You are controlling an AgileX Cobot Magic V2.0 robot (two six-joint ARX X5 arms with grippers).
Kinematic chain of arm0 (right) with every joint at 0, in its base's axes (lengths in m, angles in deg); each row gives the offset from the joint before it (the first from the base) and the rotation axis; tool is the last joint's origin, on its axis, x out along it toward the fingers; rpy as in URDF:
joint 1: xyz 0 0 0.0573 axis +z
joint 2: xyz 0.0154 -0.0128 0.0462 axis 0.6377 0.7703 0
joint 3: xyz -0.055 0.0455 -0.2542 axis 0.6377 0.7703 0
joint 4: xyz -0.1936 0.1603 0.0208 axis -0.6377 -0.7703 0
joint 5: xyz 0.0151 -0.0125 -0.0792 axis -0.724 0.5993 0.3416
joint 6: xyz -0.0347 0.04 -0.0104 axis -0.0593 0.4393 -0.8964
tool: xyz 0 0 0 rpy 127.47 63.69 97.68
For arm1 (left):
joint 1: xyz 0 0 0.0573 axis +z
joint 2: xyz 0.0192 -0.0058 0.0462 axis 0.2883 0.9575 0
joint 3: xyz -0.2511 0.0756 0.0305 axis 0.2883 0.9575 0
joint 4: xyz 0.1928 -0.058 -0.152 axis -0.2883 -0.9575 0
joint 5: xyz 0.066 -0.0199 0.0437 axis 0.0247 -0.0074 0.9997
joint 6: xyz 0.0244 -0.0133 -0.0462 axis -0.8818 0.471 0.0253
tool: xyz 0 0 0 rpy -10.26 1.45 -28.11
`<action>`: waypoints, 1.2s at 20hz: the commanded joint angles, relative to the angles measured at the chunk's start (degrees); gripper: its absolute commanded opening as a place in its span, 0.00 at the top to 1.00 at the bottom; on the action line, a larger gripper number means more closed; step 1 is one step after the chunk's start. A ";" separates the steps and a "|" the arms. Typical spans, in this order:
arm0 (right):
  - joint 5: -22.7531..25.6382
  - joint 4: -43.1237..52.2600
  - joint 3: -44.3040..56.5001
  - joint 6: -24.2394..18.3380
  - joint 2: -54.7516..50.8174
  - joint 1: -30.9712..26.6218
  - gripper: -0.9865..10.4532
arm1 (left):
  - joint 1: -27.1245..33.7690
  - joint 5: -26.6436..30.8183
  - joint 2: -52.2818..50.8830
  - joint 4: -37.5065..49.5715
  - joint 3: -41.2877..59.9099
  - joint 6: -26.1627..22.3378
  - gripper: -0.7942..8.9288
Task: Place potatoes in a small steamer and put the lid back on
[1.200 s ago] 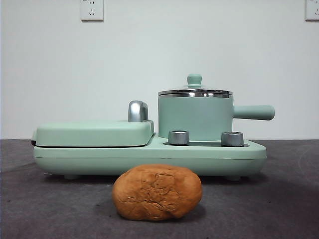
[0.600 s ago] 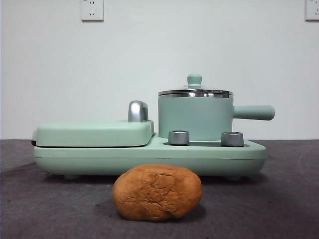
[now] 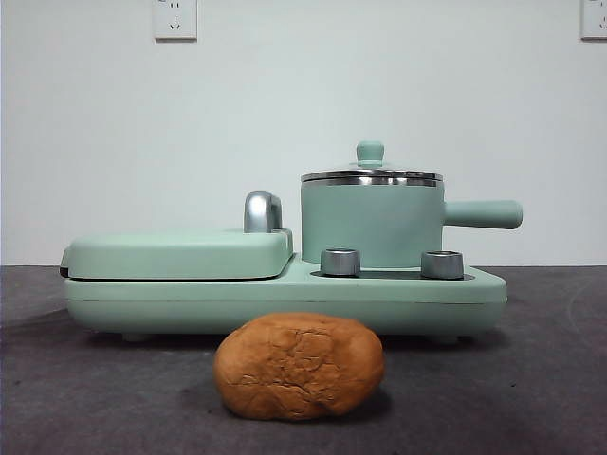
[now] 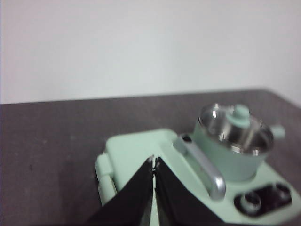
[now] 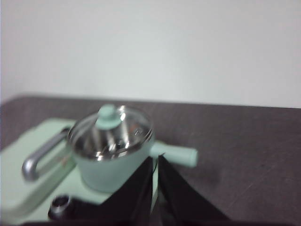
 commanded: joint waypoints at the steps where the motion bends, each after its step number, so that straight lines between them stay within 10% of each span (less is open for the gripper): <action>1: -2.25 -2.43 -3.19 -7.91 3.78 0.04 0.90 | -0.50 -1.84 3.45 -3.04 -3.89 -9.33 0.91; 13: 1.86 -14.95 -13.57 -24.44 14.38 0.66 0.90 | -6.54 -1.75 10.60 -15.21 -11.04 -40.54 0.91; 24: 2.62 -15.56 -13.60 -28.39 14.34 1.95 0.72 | -8.20 -1.77 10.58 -13.57 -11.04 -33.68 0.66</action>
